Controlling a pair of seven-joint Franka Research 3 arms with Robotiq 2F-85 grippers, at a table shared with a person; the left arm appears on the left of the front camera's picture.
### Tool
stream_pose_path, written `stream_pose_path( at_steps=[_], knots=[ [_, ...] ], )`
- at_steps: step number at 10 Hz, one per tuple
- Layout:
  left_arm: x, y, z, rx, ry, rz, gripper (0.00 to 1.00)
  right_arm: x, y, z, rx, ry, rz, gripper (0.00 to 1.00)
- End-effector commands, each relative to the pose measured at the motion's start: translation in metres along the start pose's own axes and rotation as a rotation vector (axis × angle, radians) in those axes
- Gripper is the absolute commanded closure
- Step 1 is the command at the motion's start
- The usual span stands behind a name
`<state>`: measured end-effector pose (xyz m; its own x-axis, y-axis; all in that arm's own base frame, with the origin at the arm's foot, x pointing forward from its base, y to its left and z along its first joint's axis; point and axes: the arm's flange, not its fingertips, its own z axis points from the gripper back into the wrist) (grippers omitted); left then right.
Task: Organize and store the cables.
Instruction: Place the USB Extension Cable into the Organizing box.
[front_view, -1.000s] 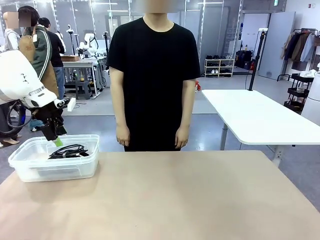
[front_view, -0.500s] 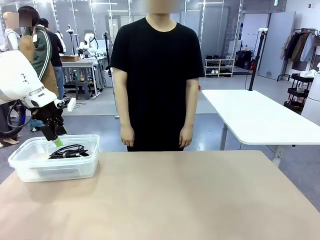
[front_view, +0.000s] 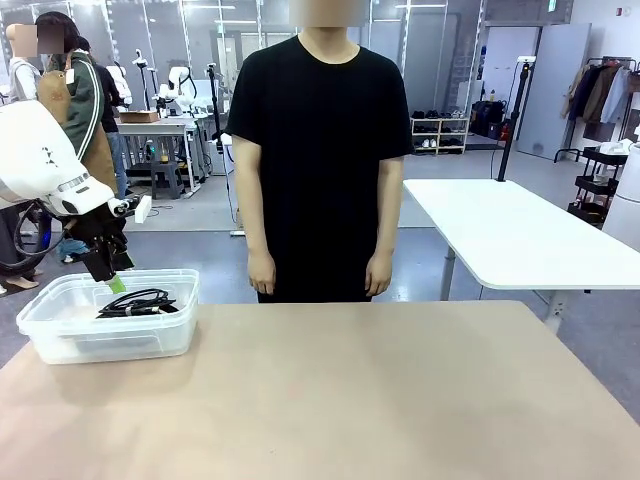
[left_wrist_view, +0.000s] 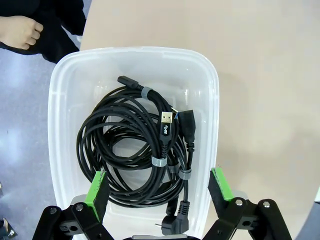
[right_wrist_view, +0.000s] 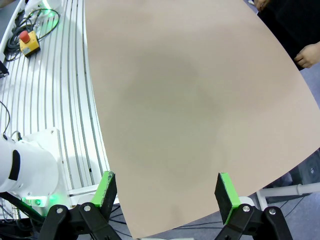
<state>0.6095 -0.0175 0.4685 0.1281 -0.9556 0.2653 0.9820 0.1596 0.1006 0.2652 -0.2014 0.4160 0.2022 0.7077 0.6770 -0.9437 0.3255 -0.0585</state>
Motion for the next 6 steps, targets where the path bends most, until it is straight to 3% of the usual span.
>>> stream_pose_path(
  at_steps=[1,6],
  knots=[
    [-0.0018,0.0020,0.0016,-0.006,0.000,-0.014,0.00,0.0019,-0.0007,0.0012,-0.004,-0.005,-0.016,0.00],
    [-0.0018,0.0020,0.0016,-0.006,0.000,-0.014,0.00,0.0019,-0.0007,0.0012,-0.004,-0.005,-0.016,0.00]
  ],
)
